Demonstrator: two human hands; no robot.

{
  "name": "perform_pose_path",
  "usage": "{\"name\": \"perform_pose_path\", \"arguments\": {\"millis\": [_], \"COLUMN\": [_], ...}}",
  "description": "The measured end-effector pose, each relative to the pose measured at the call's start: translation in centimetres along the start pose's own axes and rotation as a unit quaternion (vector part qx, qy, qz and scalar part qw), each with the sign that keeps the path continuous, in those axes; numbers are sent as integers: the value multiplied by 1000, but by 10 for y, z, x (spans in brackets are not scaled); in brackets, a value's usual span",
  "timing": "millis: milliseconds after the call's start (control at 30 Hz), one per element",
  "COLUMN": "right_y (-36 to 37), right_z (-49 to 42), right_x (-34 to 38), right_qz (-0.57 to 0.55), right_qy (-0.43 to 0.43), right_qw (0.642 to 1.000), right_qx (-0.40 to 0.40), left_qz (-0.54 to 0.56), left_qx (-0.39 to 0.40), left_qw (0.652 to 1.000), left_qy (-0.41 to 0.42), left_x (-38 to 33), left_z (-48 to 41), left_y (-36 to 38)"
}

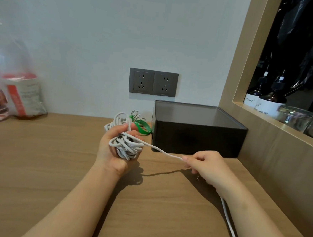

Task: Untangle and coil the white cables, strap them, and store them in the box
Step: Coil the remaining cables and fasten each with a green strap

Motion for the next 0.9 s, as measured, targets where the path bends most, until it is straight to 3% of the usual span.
{"name": "perform_pose_path", "arguments": {"millis": [167,300,400,500,633,767,900], "right_y": [-2,-5,-12,-17,-10,-1,-4], "right_z": [0,0,2,4,4,3,2], "right_x": [7,15,23,25,28,29,25], "right_qz": [19,9,-16,-61,-93,-105,-183], "right_qy": [-42,-81,-115,-125,-129,-128,-99], "right_qw": [997,992,985,980,982,985,976], "right_qx": [-58,-96,-125,-139,-98,-53,-59], "left_qz": [-47,-194,-315,-400,-436,-464,-465], "left_qx": [130,121,43,-11,-24,-7,2], "left_qw": [972,937,919,908,899,886,885], "left_qy": [-192,-265,-233,-120,-31,-8,-1], "left_x": [46,69,67,50,36,35,39], "left_z": [11,19,19,12,6,7,8], "left_y": [24,15,4,2,4,8,11]}}
Point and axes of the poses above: each hand's wrist, its own z-axis away from the middle knuckle, its own y-axis out of the palm, x = y × z, the point moved 9 cm from there along -z, towards the middle knuckle, and after that the axes turned 13 degrees about z, right-handed, at the moved point
